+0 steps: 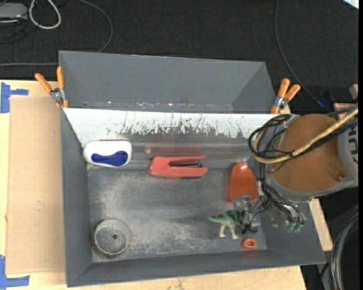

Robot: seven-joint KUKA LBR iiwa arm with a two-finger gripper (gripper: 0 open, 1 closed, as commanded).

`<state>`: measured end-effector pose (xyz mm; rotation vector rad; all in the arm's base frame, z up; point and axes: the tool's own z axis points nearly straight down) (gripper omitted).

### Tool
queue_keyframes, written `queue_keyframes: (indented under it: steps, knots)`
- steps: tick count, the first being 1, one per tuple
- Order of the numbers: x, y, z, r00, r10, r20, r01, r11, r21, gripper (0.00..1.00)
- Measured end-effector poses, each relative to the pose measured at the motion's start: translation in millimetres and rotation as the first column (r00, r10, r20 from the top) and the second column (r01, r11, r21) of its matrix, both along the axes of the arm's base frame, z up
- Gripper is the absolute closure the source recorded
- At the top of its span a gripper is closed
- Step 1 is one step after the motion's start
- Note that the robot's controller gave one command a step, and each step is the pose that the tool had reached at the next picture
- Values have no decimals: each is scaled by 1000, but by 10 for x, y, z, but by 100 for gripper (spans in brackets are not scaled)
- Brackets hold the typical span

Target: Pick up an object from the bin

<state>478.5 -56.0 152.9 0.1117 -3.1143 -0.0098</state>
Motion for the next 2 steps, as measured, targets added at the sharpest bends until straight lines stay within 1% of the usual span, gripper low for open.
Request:
queue_keyframes:
  steps: [2]
  knots:
    - [2, 7, 335, 1000, 2, -2, -2, 1000, 0, 100]
